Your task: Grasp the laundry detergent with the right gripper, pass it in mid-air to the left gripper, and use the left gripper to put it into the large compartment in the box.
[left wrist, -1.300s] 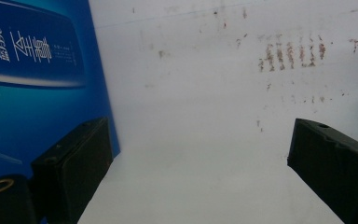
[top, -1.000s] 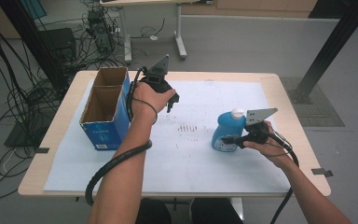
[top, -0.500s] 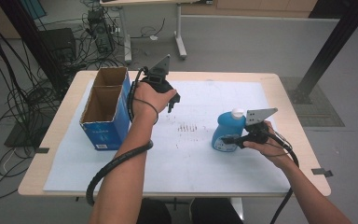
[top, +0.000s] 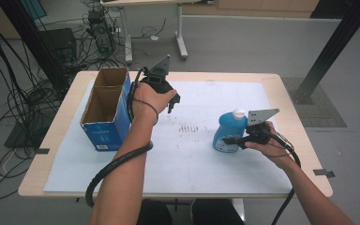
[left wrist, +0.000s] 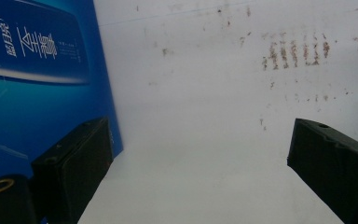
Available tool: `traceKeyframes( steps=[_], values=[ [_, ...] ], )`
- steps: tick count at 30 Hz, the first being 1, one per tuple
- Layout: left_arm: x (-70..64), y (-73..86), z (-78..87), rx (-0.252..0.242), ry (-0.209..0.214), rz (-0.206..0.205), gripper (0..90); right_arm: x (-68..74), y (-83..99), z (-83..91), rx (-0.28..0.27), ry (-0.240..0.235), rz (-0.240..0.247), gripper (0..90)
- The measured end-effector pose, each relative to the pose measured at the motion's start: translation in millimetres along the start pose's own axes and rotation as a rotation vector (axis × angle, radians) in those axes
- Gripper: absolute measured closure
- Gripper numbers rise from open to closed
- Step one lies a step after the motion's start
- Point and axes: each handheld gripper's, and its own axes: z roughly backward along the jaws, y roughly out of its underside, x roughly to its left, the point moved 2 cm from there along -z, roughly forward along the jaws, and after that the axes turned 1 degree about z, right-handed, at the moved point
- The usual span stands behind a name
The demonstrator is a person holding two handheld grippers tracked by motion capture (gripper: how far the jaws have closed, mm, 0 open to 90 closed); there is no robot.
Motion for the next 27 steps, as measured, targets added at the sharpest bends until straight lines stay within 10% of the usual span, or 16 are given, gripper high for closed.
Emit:
traceKeyframes(
  steps=[27],
  values=[
    [0.6,-0.3,2.2,-0.005,-0.004,-0.004,7.0,-0.5,0.0,0.2,-0.001,-0.006,0.002,41.4]
  ],
)
